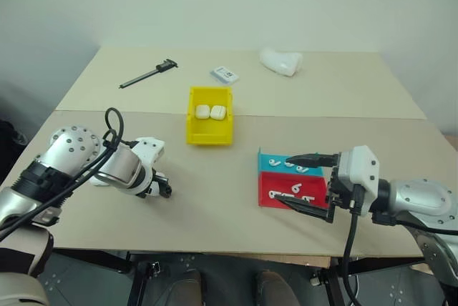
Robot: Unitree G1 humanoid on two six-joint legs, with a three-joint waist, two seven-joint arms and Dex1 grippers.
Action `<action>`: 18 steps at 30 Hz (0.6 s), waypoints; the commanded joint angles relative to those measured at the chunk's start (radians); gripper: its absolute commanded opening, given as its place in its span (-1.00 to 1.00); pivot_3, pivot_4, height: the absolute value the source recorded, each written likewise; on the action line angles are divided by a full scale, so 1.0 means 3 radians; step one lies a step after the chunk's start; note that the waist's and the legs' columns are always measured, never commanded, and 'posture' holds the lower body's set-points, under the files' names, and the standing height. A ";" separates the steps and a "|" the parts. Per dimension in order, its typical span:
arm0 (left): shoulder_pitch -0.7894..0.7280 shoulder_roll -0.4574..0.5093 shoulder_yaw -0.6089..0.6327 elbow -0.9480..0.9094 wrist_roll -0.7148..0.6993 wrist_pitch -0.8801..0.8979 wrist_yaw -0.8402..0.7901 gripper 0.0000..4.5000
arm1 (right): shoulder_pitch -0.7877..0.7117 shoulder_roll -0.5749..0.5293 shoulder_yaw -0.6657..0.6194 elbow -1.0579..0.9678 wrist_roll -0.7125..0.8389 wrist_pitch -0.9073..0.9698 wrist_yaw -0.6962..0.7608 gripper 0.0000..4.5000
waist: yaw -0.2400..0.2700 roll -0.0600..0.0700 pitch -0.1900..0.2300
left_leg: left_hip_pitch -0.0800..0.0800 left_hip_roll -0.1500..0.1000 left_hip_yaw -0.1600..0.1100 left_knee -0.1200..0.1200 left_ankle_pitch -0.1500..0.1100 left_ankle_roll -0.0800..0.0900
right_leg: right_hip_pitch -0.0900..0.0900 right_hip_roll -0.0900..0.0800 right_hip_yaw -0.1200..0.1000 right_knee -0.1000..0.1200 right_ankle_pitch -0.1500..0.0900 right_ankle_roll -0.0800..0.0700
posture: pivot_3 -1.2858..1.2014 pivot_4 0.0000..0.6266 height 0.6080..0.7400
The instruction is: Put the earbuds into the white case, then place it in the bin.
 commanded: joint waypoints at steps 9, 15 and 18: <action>0.0036 0.0137 0.0069 -0.0001 0.0000 0.0035 -0.0004 0.24 | 0.0002 0.0005 -0.0069 -0.0121 0.0065 -0.0003 -0.0037 1.00 | -0.0016 -0.0001 0.0001 | -0.0002 0.0001 -0.0004 -0.0001 -0.0001 0.0001 | 0.0000 0.0000 0.0000 -0.0004 -0.0001 0.0000 | 0.03 -0.52 1.00; 0.0164 0.0458 0.0329 -0.0782 0.0000 -0.0249 -0.0125 0.24 | -0.0013 0.0001 -0.0088 -0.0099 0.0071 -0.0013 -0.0032 1.00 | -0.0015 -0.0008 0.0005 | -0.0010 0.0002 -0.0005 -0.0001 -0.0002 0.0000 | -0.0007 0.0000 0.0001 -0.0005 -0.0001 0.0000 | 0.03 -0.52 1.00; 0.0496 0.0608 0.1032 -0.1379 0.0367 -0.0615 -0.0726 0.24 | -0.0032 -0.0019 -0.0114 -0.0040 0.0056 -0.0037 0.0002 1.00 | -0.0006 -0.0009 0.0005 | -0.0012 0.0002 -0.0003 -0.0001 -0.0002 -0.0001 | -0.0010 -0.0002 -0.0001 -0.0005 -0.0001 0.0000 | 0.03 -0.52 1.00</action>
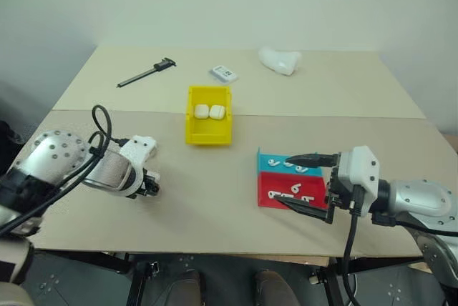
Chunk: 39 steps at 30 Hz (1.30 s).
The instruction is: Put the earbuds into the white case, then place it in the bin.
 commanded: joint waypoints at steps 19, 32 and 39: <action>0.0592 -0.1393 0.1493 -0.0200 0.3396 -0.3307 -0.5870 0.24 | -0.0394 -0.0291 -0.0246 0.0309 -0.0063 0.0037 0.0162 1.00 | 0.0009 0.0001 0.0000 | -0.0019 0.0003 0.0019 0.0000 -0.0005 -0.0001 | -0.0004 0.0004 -0.0015 -0.0013 -0.0005 -0.0005 | 0.03 -0.52 1.00; 0.0277 -0.2264 0.1117 -0.0118 0.3806 -0.3585 -0.6791 0.24 | -0.0734 -0.1013 0.0212 0.0231 -0.0360 0.0790 0.0137 0.92 | -0.0041 0.0003 -0.0001 | -0.0017 0.0005 0.0008 0.0008 -0.0006 0.0001 | -0.0002 0.0006 -0.0014 -0.0007 -0.0004 -0.0001 | 0.03 -0.52 1.00; 0.0363 -0.2378 0.1105 -0.0282 0.3811 -0.3487 -0.6850 0.24 | -0.1412 -0.1219 0.1230 0.0344 -0.1015 0.0897 0.0535 0.34 | -0.0078 0.0004 -0.0002 | -0.0018 0.0007 -0.0004 0.0009 -0.0008 0.0004 | -0.0006 0.0006 -0.0010 -0.0005 -0.0005 0.0001 | 0.03 -0.52 1.00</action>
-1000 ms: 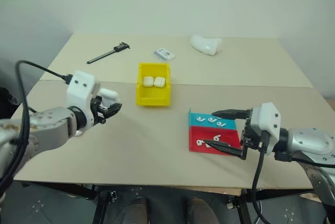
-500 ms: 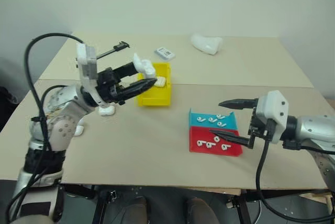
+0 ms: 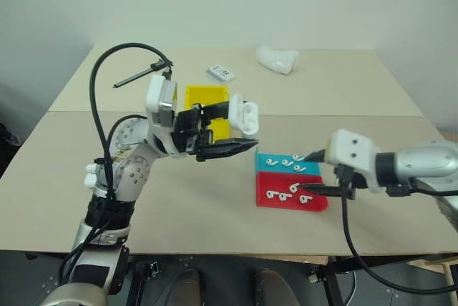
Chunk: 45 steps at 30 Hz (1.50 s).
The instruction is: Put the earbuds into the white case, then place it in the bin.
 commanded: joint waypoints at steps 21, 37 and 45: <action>0.0240 -0.0170 0.0040 -0.0440 0.0102 0.0003 0.0117 0.24 | -0.0591 0.0222 0.1257 0.0551 -0.1496 -0.0136 0.0715 0.34 | 0.0000 0.0004 -0.0002 | -0.0024 0.0000 0.0003 0.0003 0.0000 0.0001 | -0.0033 0.0001 0.0007 0.0011 0.0000 0.0000 | 0.03 -0.52 1.00; 0.0317 -0.0126 0.0055 -0.0582 0.0074 0.0043 0.0253 0.24 | -0.0515 0.0375 0.1198 0.0752 -0.1628 -0.0354 0.0812 0.34 | 0.0005 0.0005 -0.0002 | -0.0022 0.0000 0.0004 0.0003 0.0000 0.0001 | -0.0031 0.0001 0.0007 0.0012 0.0000 0.0000 | 0.03 -0.52 1.00; 0.0328 -0.0109 0.0062 -0.0606 0.0065 0.0052 0.0276 0.24 | -0.0478 0.0386 0.1145 0.0769 -0.1617 -0.0425 0.0895 -0.64 | 0.0004 0.0005 -0.0002 | -0.0020 0.0000 0.0004 0.0003 0.0000 0.0001 | -0.0030 0.0001 0.0007 0.0012 0.0000 -0.0001 | 0.03 -0.52 1.00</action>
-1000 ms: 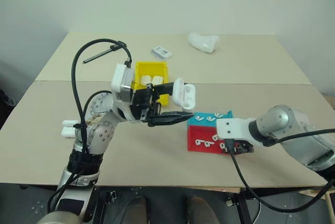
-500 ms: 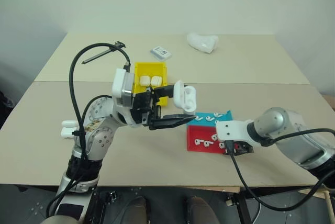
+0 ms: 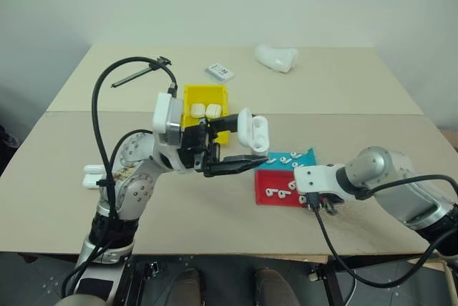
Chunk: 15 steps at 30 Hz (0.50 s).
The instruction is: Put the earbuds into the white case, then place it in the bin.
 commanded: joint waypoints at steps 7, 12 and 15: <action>0.0041 0.0022 0.0073 -0.0147 -0.0064 0.0029 0.0041 0.24 | 0.0100 -0.0009 -0.0268 -0.0113 0.0072 0.0000 0.0063 -0.70 | 0.0001 0.0000 0.0000 | 0.0000 0.0000 0.0000 0.0000 0.0000 0.0000 | 0.0000 0.0000 0.0000 0.0000 0.0000 0.0000 | 0.03 -0.52 1.00; 0.0042 0.0021 0.0079 -0.0122 -0.0082 0.0067 0.0047 0.24 | 0.0197 -0.0023 -0.0640 -0.0361 0.0431 0.0345 0.0105 -0.70 | 0.0003 0.0000 0.0000 | 0.0000 0.0000 -0.0001 0.0000 0.0000 0.0000 | 0.0000 0.0000 0.0000 0.0000 0.0000 0.0000 | 0.03 -0.52 1.00; -0.0004 0.0015 0.0085 -0.0046 -0.0089 0.0085 0.0012 0.24 | 0.0309 0.0025 -0.1142 -0.0571 0.0876 0.0692 0.0076 -0.70 | 0.0005 0.0000 0.0000 | 0.0000 0.0000 -0.0001 0.0000 0.0000 0.0000 | 0.0001 0.0000 0.0000 0.0000 0.0000 0.0000 | 0.03 -0.52 1.00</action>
